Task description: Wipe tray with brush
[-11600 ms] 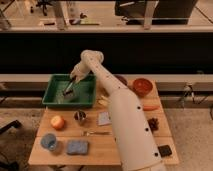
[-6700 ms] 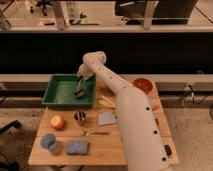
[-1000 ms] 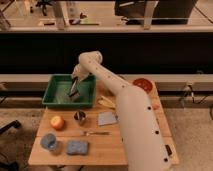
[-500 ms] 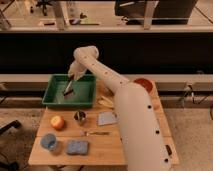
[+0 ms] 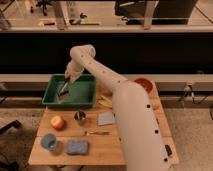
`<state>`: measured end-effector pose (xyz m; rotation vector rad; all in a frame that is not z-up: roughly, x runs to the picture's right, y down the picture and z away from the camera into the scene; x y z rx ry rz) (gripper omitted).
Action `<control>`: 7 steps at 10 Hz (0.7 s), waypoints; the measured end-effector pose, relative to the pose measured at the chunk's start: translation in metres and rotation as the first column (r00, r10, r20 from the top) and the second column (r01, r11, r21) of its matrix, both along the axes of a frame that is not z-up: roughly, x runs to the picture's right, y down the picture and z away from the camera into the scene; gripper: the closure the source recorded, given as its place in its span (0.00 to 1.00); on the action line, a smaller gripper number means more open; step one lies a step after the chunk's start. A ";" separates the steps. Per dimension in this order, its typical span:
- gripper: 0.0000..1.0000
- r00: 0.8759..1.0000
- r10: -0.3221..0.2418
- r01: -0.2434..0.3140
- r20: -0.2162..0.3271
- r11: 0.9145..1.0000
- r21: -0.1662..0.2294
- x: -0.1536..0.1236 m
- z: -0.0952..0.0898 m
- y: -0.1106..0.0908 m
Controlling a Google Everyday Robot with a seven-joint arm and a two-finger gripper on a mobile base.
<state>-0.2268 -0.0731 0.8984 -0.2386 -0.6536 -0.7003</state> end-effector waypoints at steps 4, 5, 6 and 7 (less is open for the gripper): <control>0.73 0.999 -0.036 0.036 -0.011 0.999 0.024 -0.016 -0.009 0.005; 0.62 0.999 -0.028 0.029 -0.025 0.999 0.030 -0.015 -0.008 0.002; 0.54 0.999 -0.018 0.020 -0.037 0.999 0.038 -0.012 -0.007 -0.002; 0.42 0.999 0.000 0.003 -0.050 0.999 0.049 -0.008 -0.006 -0.008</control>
